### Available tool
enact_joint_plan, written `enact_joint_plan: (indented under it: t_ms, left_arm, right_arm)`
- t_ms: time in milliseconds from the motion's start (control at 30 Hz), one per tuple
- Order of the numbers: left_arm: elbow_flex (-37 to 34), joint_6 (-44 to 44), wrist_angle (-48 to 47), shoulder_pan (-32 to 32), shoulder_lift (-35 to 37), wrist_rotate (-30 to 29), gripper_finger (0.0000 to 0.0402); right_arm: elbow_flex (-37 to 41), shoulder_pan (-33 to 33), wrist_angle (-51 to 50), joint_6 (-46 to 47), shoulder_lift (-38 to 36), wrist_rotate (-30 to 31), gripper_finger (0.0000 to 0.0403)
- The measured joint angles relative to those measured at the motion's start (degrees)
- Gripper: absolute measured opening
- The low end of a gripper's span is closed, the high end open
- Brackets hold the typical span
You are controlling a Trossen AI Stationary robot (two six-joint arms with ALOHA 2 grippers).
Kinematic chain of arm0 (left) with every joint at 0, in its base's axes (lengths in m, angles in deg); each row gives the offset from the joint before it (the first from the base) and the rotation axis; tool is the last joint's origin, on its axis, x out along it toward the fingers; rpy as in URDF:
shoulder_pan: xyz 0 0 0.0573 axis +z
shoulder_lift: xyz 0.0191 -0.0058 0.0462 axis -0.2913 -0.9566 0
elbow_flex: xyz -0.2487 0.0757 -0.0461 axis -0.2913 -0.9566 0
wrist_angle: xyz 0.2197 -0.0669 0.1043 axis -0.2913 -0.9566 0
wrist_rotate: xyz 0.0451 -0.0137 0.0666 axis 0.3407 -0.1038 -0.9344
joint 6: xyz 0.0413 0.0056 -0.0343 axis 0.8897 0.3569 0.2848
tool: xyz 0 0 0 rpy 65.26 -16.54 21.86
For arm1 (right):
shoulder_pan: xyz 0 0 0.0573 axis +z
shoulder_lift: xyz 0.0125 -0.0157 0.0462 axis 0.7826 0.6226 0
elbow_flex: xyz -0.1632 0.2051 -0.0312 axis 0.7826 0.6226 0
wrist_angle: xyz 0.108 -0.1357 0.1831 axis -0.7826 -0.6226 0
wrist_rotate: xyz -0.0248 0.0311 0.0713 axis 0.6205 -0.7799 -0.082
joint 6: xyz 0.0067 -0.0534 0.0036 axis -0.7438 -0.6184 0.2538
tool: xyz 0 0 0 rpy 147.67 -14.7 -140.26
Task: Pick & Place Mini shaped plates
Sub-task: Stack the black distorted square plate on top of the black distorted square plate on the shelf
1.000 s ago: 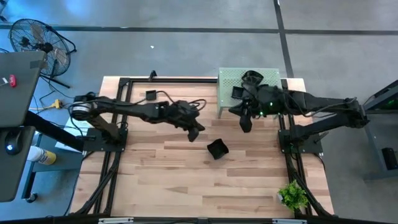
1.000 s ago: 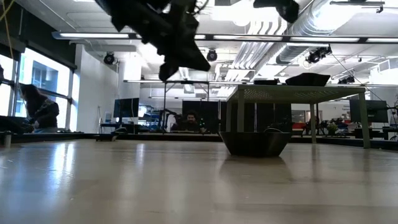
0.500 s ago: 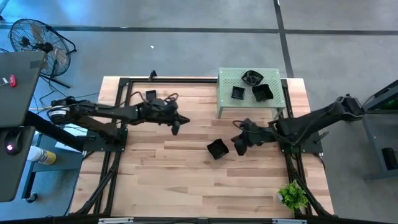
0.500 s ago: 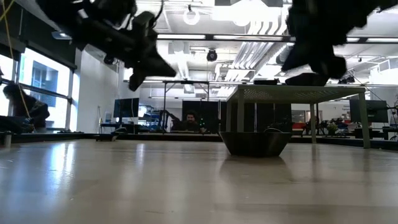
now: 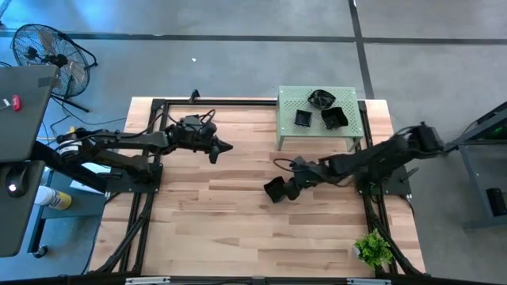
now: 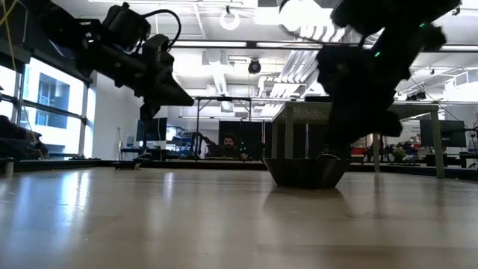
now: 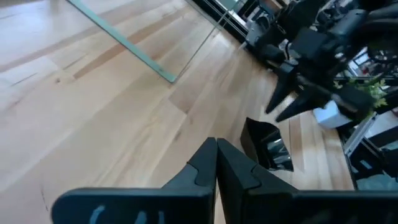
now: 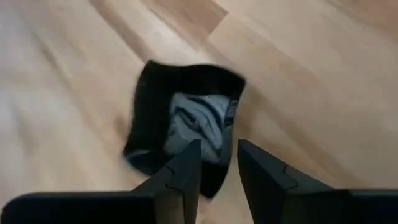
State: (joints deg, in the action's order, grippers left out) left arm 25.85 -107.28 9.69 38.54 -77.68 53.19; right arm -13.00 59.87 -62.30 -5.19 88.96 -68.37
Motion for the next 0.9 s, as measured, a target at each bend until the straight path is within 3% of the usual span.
enact_joint_plan:
  t_ms: [267,433,567,900]
  left_arm:
    - [0.0,0.7,0.1,1.3,0.0,3.6,0.0001]
    - [0.0,0.9,0.1,1.3,0.0,4.2,0.0001]
    - [0.0,0.9,0.1,1.3,0.0,4.2,0.0001]
    - [0.0,1.9,0.2,1.3,0.0,3.9,0.0001]
  right_arm:
    - [-3.6,-3.4,-0.6,-4.9,10.3,-1.9,0.0071]
    - [-4.6,-3.6,0.6,-5.3,11.5,-3.7,0.0031]
    - [-5.2,-3.6,0.3,-5.1,9.6,-3.8,0.0004]
    - [-5.3,-5.3,-2.3,-3.4,-1.8,-5.0,0.0006]
